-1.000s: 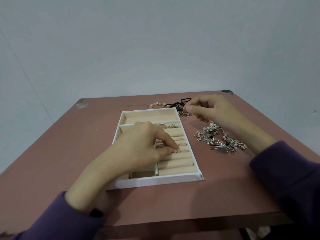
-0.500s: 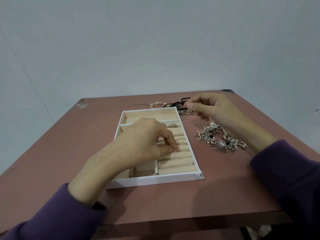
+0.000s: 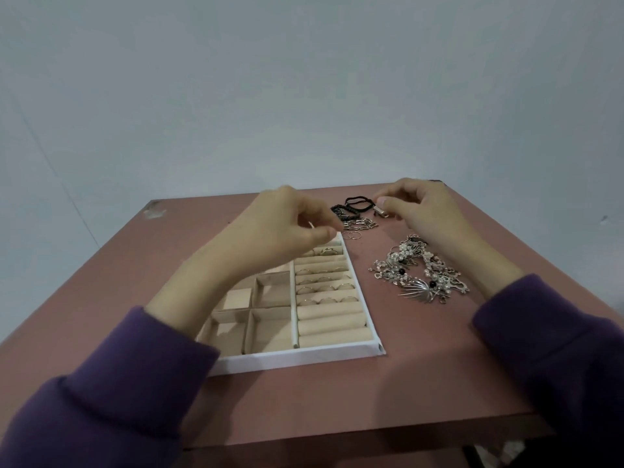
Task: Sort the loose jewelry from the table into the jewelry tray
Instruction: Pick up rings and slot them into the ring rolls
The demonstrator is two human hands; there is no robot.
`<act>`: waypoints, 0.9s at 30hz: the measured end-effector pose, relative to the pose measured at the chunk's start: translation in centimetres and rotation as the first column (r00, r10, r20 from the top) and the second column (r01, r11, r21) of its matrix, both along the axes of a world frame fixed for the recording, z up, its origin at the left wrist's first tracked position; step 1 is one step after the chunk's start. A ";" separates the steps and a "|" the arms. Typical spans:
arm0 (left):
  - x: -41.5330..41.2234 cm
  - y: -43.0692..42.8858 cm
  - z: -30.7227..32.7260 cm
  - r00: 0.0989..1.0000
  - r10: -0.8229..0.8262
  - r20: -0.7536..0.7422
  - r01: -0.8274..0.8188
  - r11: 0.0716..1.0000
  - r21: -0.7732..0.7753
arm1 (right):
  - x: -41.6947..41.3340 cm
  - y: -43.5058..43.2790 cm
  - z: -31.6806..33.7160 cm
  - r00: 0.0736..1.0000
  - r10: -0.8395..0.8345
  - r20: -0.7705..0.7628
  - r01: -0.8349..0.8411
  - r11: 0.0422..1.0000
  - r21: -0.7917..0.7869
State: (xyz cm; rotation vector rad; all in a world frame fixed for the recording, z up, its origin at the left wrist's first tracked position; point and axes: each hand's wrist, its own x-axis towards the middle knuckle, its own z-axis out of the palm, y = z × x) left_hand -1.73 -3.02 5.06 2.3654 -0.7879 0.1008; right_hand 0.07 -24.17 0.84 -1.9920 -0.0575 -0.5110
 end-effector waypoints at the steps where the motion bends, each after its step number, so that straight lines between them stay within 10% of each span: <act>1: 0.4 -0.5 0.3 1.000 0.007 0.004 -0.007 1.000 0.000 | 0.3 -0.2 -0.2 0.999 -0.035 0.009 0.035 0.997 -0.063; 10: 3.5 -4.1 -1.4 0.990 0.118 0.082 -0.121 0.992 0.035 | 2.2 0.1 -0.6 0.996 0.001 -0.094 -0.065 0.733 -0.677; 27: 6.1 -5.4 -1.6 0.986 0.085 0.140 -0.119 0.960 0.254 | 1.5 -1.2 -0.2 0.986 0.000 -0.169 -0.118 0.715 -0.689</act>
